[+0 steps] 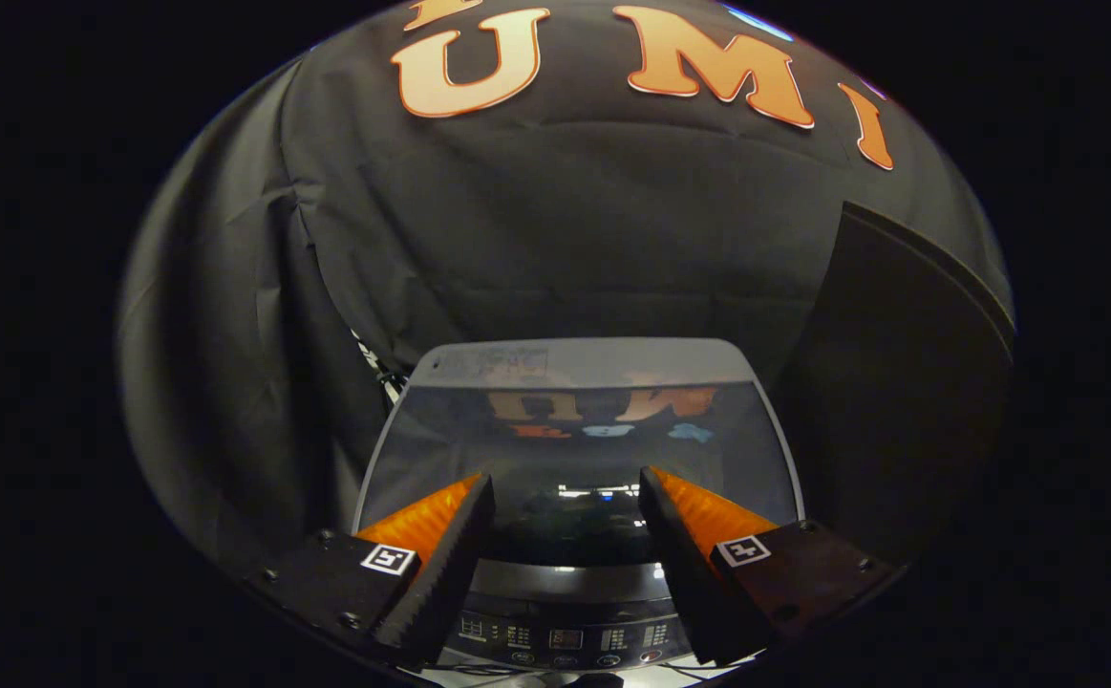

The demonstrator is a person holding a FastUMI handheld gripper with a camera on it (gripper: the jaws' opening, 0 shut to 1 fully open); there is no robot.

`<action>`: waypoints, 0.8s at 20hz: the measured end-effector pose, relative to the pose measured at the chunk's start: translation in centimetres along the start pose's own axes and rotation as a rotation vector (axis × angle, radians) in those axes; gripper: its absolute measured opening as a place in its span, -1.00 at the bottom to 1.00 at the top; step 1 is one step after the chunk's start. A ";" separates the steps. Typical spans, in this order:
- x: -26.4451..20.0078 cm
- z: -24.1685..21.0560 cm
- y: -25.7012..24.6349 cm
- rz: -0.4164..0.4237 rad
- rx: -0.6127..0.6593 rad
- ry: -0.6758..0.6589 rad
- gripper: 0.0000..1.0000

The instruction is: Put the clothes into the washing machine and then close the washing machine lid.

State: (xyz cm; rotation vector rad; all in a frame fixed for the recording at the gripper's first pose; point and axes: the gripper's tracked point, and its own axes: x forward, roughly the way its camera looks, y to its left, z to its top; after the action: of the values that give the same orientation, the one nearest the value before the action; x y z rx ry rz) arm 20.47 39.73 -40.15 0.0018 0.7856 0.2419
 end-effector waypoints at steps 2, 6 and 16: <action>0.6 -1.8 0.1 -0.001 0.002 0.034 0.97; 2.0 -4.9 0.4 0.007 0.009 0.101 0.97; -8.1 3.0 0.8 0.034 -0.005 -0.074 0.97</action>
State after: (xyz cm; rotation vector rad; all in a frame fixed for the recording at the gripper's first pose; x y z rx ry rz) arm 16.88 39.01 -32.29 0.0193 0.7122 0.2741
